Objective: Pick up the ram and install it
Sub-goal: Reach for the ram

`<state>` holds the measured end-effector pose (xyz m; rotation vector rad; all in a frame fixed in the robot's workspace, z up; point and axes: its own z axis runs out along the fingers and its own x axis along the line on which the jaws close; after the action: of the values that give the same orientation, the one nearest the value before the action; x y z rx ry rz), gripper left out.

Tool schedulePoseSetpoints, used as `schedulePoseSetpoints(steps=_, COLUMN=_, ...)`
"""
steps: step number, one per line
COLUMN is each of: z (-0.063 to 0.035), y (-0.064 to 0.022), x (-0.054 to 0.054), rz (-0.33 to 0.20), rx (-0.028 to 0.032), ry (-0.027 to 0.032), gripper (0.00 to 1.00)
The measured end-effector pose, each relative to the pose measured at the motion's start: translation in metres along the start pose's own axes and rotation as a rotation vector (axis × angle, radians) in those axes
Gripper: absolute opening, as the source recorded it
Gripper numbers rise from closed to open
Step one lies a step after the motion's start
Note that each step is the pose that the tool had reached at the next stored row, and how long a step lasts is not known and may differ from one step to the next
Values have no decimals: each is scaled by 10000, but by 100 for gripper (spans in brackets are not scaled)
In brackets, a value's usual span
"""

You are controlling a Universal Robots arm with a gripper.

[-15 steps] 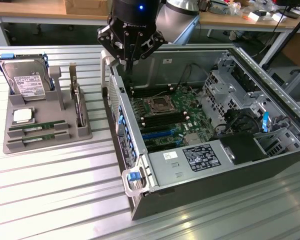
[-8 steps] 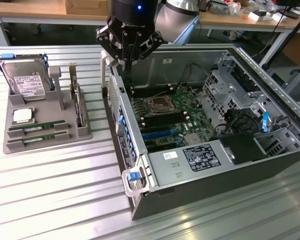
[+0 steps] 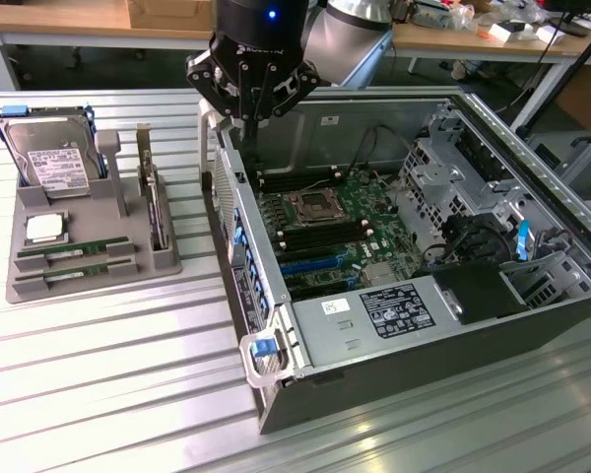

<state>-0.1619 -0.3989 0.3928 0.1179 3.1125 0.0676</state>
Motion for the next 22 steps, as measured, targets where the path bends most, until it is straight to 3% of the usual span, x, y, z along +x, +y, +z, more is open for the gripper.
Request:
schedulePoseSetpoints(steps=14, z=4, y=-5, x=55, rz=-1, rx=0, ry=0, gripper=11)
schedulePoseSetpoints(steps=22, z=1, y=-15, x=197, rz=-2, rx=1, ry=0, gripper=11)
